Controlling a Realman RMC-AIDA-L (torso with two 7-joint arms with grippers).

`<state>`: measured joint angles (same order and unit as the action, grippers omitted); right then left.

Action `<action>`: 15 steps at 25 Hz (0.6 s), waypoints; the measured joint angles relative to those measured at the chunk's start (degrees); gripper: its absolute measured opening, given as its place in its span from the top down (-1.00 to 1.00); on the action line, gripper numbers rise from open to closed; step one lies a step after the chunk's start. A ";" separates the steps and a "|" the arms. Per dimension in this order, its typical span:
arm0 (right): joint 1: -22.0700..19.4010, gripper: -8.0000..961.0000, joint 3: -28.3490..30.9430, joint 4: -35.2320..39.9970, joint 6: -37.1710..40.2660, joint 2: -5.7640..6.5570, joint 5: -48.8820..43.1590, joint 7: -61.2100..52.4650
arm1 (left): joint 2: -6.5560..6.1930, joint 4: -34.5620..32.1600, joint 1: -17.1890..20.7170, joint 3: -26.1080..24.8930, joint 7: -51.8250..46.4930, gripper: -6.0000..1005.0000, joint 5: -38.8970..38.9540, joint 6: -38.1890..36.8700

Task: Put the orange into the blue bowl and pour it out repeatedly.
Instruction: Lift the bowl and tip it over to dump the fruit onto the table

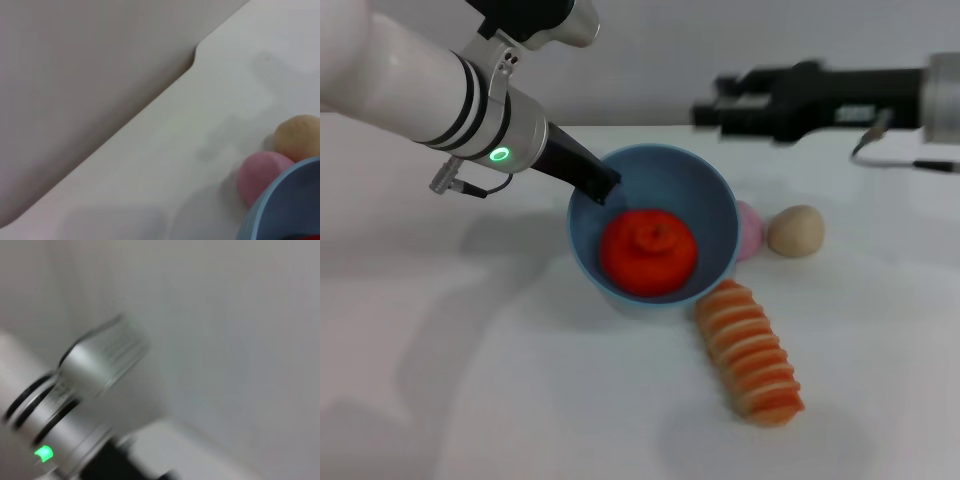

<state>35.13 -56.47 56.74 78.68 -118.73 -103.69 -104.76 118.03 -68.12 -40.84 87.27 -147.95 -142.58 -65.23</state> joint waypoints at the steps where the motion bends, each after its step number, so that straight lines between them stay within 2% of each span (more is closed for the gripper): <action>1: -2.04 -0.16 0.59 0.19 -1.32 -0.04 3.35 3.79 | -0.02 0.02 0.18 0.00 0.08 0.99 -0.10 0.50; 4: -8.69 -0.21 1.06 -0.93 -7.40 -0.05 15.68 19.15 | -0.05 0.56 1.00 -0.06 0.19 0.99 -0.01 3.27; 6: -11.59 -0.21 1.27 -2.84 -10.24 -0.05 20.07 25.90 | -0.03 1.01 1.97 0.16 0.45 0.99 0.21 5.92; 11: -14.60 -0.21 3.96 -11.75 -10.59 0.01 22.58 36.41 | 0.03 2.70 3.33 2.29 2.11 0.99 -0.10 12.17; 15: -16.80 -0.21 4.49 -18.36 -8.66 -0.12 29.81 44.34 | -0.07 0.84 5.40 4.92 5.70 0.99 -0.86 19.27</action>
<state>18.33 -51.97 38.38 70.02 -118.85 -73.89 -60.42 117.96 -67.28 -35.45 92.19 -142.25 -143.44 -45.96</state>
